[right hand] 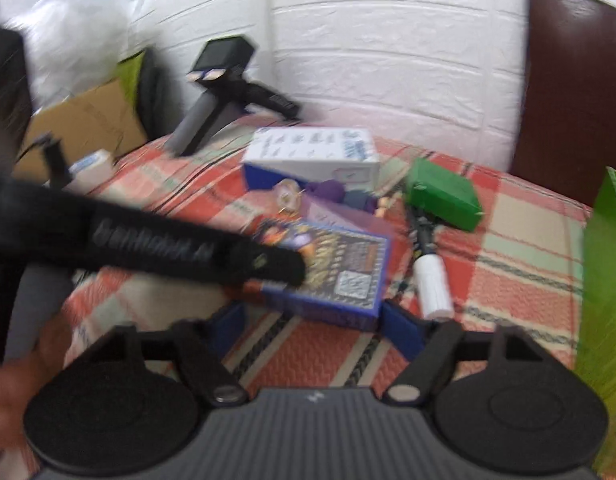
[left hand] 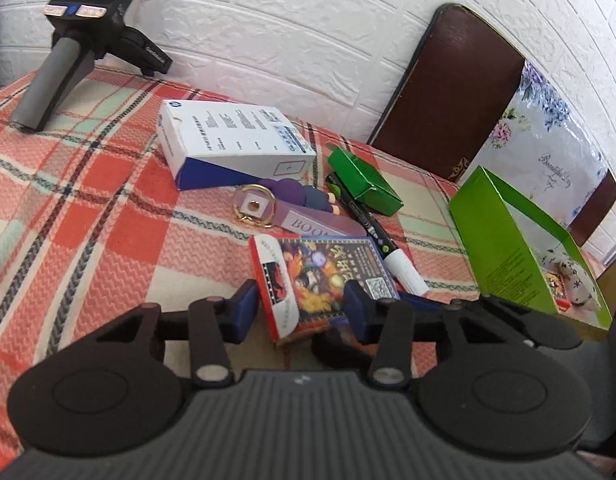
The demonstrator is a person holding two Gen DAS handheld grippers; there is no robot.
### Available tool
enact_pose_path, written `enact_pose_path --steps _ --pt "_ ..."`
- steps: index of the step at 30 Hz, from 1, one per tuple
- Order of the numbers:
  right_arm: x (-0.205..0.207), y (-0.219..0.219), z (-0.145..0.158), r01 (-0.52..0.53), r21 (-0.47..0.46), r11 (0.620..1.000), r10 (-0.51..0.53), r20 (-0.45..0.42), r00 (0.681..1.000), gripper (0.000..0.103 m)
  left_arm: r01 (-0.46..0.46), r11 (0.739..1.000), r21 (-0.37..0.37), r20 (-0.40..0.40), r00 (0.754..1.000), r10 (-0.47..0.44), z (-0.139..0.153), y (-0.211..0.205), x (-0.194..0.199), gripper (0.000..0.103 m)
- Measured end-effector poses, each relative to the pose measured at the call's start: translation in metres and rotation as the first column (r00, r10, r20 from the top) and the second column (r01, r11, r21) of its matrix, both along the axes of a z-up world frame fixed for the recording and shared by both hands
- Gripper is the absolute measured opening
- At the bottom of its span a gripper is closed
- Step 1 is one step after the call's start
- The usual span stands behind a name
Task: Organize objects
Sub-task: 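Grasp the card game box with the left gripper and lower it into the green box, then withdraw the left gripper and move the right gripper toward the black marker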
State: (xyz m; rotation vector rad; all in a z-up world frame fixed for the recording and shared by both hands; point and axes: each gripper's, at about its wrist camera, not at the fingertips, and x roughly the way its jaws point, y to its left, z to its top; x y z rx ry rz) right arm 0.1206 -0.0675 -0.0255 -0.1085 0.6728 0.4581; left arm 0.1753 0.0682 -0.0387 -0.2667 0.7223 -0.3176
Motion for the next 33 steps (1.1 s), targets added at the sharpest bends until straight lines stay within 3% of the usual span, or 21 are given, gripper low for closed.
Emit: enact_pose_path --steps 2,6,11,19,21,23,25,28,33 --pt "-0.009 -0.003 0.007 0.000 0.030 1.000 0.000 0.026 1.000 0.063 -0.007 1.000 -0.011 0.032 0.999 0.007 0.011 0.001 -0.009 0.048" --pt "-0.034 -0.007 0.030 0.033 0.001 0.999 -0.033 0.171 0.985 0.063 0.024 1.000 0.001 0.128 0.992 -0.024 0.043 -0.017 -0.023 0.048" --pt "-0.054 -0.051 0.058 0.155 0.021 0.988 -0.155 0.268 0.951 0.063 0.155 0.988 -0.002 0.181 0.972 -0.152 0.066 -0.069 -0.020 0.048" --pt "-0.059 -0.154 0.062 0.385 0.075 0.920 -0.392 0.234 0.890 0.063 0.334 0.940 0.069 0.174 0.924 -0.341 0.062 -0.187 -0.008 0.049" --pt "-0.052 -0.176 0.059 0.426 0.090 0.900 -0.435 0.220 0.873 0.064 0.336 0.936 0.107 0.166 0.922 -0.350 0.059 -0.211 -0.001 0.052" --pt "-0.042 -0.192 0.053 0.478 0.065 0.876 -0.477 0.255 0.841 0.074 0.303 0.936 0.178 0.149 0.932 -0.330 0.056 -0.231 0.006 0.059" --pt "-0.035 -0.204 0.046 0.535 0.019 0.844 -0.521 0.260 0.813 0.073 0.283 0.938 0.201 0.134 0.940 -0.312 0.054 -0.236 0.008 0.059" --pt "-0.045 -0.223 0.044 0.533 0.124 0.837 -0.547 0.221 0.807 0.073 0.274 0.940 0.204 0.139 0.942 -0.305 0.053 -0.226 0.000 0.062" --pt "-0.067 -0.214 0.032 0.516 0.145 0.844 -0.536 0.212 0.817 0.073 0.242 0.939 0.245 0.155 0.946 -0.284 0.054 -0.213 -0.020 0.062"
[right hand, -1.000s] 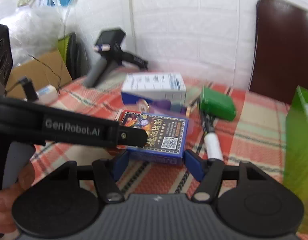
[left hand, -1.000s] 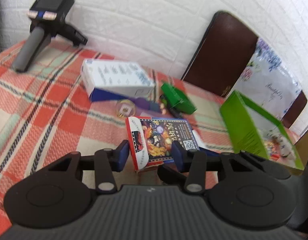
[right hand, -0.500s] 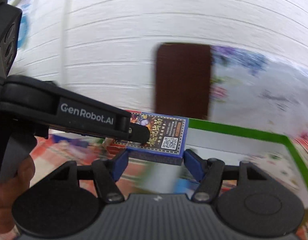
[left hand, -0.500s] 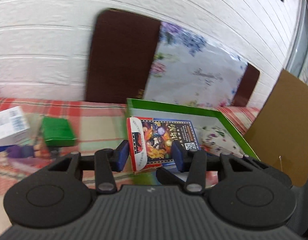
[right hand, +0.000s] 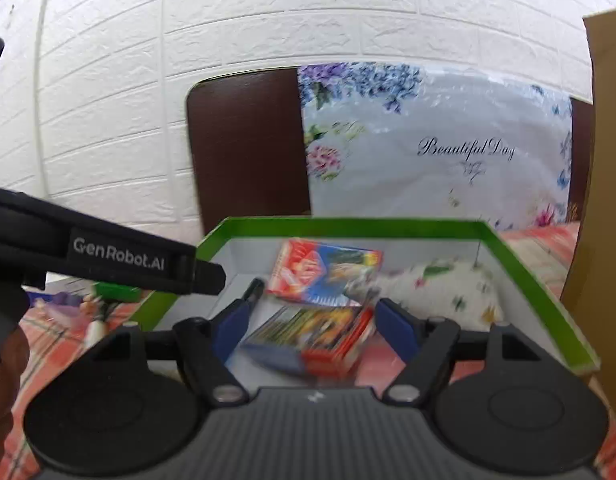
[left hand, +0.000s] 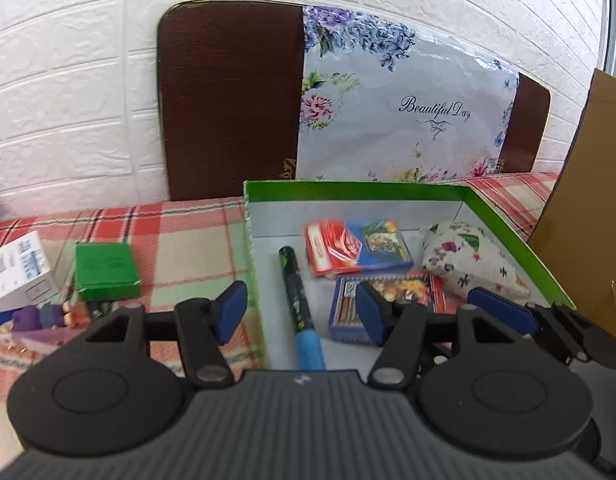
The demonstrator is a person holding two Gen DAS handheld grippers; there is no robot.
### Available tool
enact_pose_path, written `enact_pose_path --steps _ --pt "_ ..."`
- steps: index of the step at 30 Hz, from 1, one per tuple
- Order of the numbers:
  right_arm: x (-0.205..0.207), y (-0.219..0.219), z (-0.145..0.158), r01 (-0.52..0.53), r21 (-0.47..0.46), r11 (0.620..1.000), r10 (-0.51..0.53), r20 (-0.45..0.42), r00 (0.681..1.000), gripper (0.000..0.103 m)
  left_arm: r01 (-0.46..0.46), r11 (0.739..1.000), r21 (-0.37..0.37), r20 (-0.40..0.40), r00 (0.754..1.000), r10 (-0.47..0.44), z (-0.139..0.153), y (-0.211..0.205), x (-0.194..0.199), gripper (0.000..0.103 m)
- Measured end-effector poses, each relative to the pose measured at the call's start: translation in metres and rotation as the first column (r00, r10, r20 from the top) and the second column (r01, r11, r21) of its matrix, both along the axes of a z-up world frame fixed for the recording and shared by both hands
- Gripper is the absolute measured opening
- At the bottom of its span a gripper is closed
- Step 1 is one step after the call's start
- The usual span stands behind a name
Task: Organize objects
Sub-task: 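Withdraw the left gripper and move the right gripper toward the black marker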
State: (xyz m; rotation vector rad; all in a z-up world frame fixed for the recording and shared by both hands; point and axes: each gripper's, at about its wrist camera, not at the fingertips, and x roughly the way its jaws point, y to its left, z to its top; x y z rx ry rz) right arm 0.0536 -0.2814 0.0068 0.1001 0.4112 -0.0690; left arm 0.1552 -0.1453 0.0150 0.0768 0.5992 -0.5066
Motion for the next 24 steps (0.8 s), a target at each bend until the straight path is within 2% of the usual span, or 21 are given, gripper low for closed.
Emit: enact_pose_path --steps 8,13,18,24 --pt "-0.034 0.034 0.000 -0.065 -0.014 0.998 0.065 0.015 0.998 0.074 -0.076 0.996 0.046 0.007 0.997 0.075 -0.007 0.033 -0.033 0.063" --pt "-0.051 0.056 -0.002 -0.140 -0.014 0.990 0.139 -0.037 0.990 0.074 -0.144 0.987 0.067 0.017 0.990 0.143 -0.005 0.062 -0.046 0.066" --pt "-0.058 0.088 -0.006 -0.226 -0.017 0.974 0.223 -0.104 0.969 0.074 -0.228 0.967 0.113 0.028 0.974 0.226 -0.012 0.095 -0.050 0.066" --pt "-0.057 0.131 -0.007 -0.328 -0.059 0.943 0.317 -0.145 0.937 0.074 -0.338 0.929 0.150 0.029 0.941 0.338 -0.028 0.148 -0.042 0.069"
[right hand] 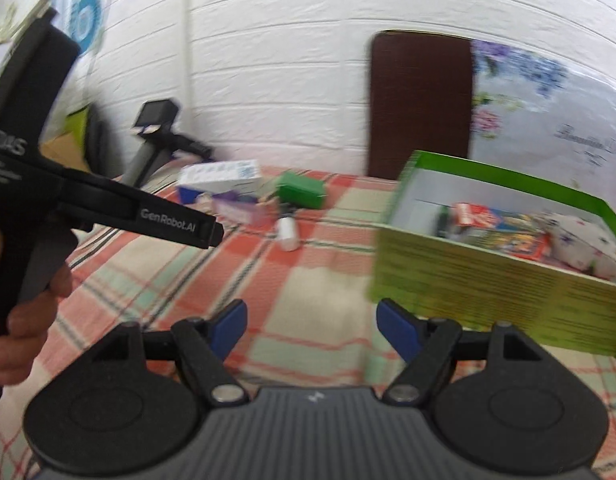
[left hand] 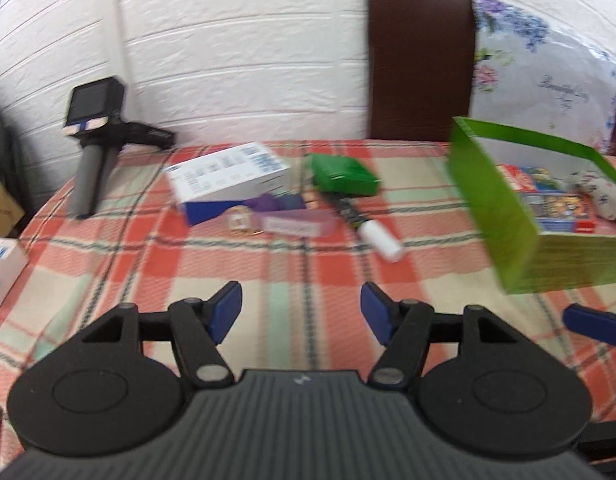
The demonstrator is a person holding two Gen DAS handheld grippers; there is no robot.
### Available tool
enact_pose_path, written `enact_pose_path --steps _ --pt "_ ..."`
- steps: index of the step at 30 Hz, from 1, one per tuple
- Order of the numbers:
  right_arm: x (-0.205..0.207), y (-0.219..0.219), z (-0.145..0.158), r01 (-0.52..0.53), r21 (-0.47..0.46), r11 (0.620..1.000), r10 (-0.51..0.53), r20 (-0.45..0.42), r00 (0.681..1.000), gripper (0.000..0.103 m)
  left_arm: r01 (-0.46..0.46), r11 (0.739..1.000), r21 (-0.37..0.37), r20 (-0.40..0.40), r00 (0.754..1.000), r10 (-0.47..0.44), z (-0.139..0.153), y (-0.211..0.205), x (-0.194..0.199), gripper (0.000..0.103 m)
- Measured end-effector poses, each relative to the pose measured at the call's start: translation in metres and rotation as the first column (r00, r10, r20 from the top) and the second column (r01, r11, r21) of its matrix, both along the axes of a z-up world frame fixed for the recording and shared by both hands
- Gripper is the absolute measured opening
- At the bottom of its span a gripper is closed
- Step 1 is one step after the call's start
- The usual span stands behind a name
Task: Organize objects
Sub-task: 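Withdraw the left gripper and move the right gripper toward the black marker, then grasp the black marker with the right gripper, then carry the marker into the green box and open the right gripper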
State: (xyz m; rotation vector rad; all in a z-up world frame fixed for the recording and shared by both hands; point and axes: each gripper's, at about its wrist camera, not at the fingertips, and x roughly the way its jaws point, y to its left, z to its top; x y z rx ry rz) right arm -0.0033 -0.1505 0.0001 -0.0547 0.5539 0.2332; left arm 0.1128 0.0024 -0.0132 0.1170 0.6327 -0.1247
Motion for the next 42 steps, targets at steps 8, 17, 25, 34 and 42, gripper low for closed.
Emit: enact_pose_path --steps 8,17,25,34,42 --pt "0.032 0.045 -0.006 -0.093 -0.040 0.995 0.092 -0.041 0.995 0.071 -0.194 0.977 -0.093 0.004 0.981 0.195 -0.041 0.092 0.013 0.086" --pt "0.135 0.058 -0.018 0.032 -0.041 0.999 -0.036 -0.111 0.993 0.044 -0.190 0.973 -0.128 0.033 0.980 0.196 -0.048 0.095 0.013 0.091" --pt "0.173 0.071 -0.028 0.008 -0.094 0.996 -0.020 -0.124 0.992 0.020 -0.190 0.974 -0.126 0.035 0.980 0.196 -0.049 0.096 0.014 0.092" --pt "0.095 0.045 -0.024 -0.053 0.111 0.992 0.076 -0.214 0.974 0.020 -0.191 0.975 -0.116 0.036 0.980 0.196 -0.049 0.094 0.014 0.094" --pt "0.014 0.020 -0.025 -0.096 0.230 0.968 0.150 -0.229 0.962 0.020 -0.200 0.976 -0.090 0.038 0.978 0.204 -0.049 0.091 0.014 0.096"
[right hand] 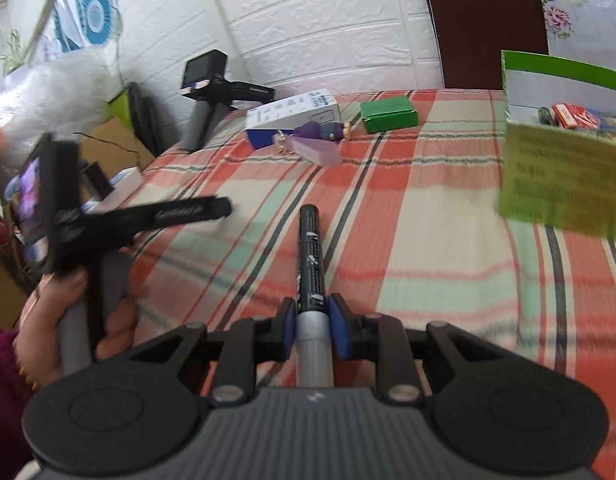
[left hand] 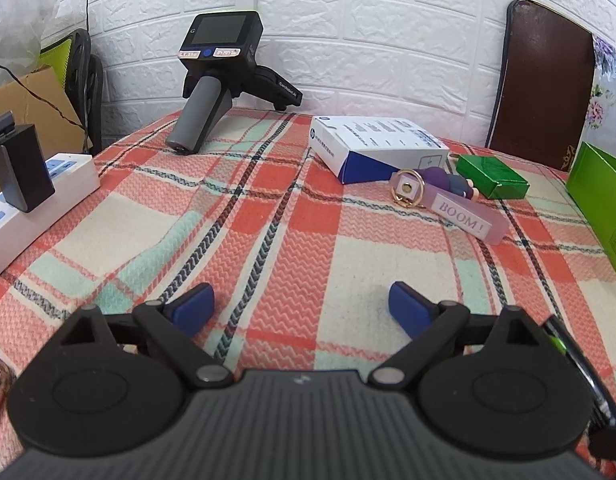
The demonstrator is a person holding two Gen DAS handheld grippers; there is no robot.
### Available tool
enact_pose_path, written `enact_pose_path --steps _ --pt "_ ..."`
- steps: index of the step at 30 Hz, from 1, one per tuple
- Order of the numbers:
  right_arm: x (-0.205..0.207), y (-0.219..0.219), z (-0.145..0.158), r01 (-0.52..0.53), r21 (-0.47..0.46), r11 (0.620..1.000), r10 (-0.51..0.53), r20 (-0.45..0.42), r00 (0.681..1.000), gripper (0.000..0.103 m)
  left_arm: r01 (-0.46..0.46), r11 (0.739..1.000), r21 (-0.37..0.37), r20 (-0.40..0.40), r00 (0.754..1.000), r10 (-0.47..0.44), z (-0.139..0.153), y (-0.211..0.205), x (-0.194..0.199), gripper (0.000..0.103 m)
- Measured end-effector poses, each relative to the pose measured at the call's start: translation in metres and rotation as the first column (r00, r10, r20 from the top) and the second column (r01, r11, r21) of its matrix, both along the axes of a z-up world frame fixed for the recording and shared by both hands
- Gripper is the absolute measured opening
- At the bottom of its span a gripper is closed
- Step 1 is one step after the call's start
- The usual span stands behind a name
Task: Organize objects
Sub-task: 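Carry the marker into the green box and open the right gripper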
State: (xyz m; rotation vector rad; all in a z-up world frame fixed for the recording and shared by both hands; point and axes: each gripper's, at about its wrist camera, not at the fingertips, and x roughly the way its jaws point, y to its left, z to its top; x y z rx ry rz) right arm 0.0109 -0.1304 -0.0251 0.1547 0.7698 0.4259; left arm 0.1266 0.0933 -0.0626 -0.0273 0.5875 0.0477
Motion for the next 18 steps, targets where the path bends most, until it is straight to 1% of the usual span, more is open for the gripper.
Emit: enact_pose_path --steps 4,6,9,10,11,12,13,14,15,16,18 --pt "-0.003 -0.005 -0.002 0.013 0.030 0.999 -0.013 0.014 1.000 0.019 -0.009 1.000 0.016 -0.004 1.000 0.009 0.000 -0.002 -0.001 0.098" --pt "-0.006 -0.005 -0.006 0.009 0.026 1.000 -0.010 0.047 0.999 0.019 -0.007 1.000 0.013 -0.013 1.000 0.007 0.001 -0.001 0.000 0.098" --pt "-0.010 -0.004 -0.008 0.004 0.008 1.000 -0.004 0.083 0.997 0.019 -0.015 1.000 0.009 -0.053 0.998 0.016 0.006 0.001 -0.001 0.097" --pt "-0.011 -0.003 -0.008 0.001 0.005 1.000 -0.002 0.087 0.996 0.019 -0.031 0.999 0.006 -0.077 0.997 0.032 0.012 0.000 -0.003 0.094" --pt "-0.011 -0.003 -0.009 -0.001 0.005 1.000 0.000 0.091 0.996 0.019 -0.046 0.999 -0.021 -0.109 0.993 0.043 0.019 0.000 -0.006 0.088" --pt "-0.012 -0.004 -0.009 -0.003 0.009 1.000 0.002 0.092 0.996 0.019 -0.036 0.995 -0.091 -0.142 0.990 0.022 0.027 0.000 -0.010 0.085" --pt "-0.011 -0.005 -0.009 -0.004 0.015 1.000 0.002 0.092 0.996 0.019 0.000 0.983 -0.185 -0.167 0.985 -0.032 0.034 -0.001 -0.014 0.079" --pt "-0.011 -0.006 -0.010 -0.004 0.020 1.000 0.002 0.092 0.996 0.019 0.042 0.965 -0.258 -0.185 0.978 -0.092 0.039 -0.004 -0.017 0.078" --pt "-0.012 -0.006 -0.010 -0.003 0.021 1.000 0.001 0.094 0.996 0.019 0.080 0.953 -0.292 -0.201 0.969 -0.143 0.043 -0.013 -0.019 0.078" --pt "-0.012 -0.006 -0.010 -0.004 0.019 1.000 0.002 0.097 0.995 0.019 0.115 0.946 -0.304 -0.220 0.958 -0.187 0.044 -0.023 -0.020 0.078" --pt "-0.013 -0.006 -0.009 -0.008 0.019 1.000 0.006 0.103 0.995 0.020 0.166 0.929 -0.331 -0.273 0.926 -0.263 0.040 -0.045 -0.018 0.078"
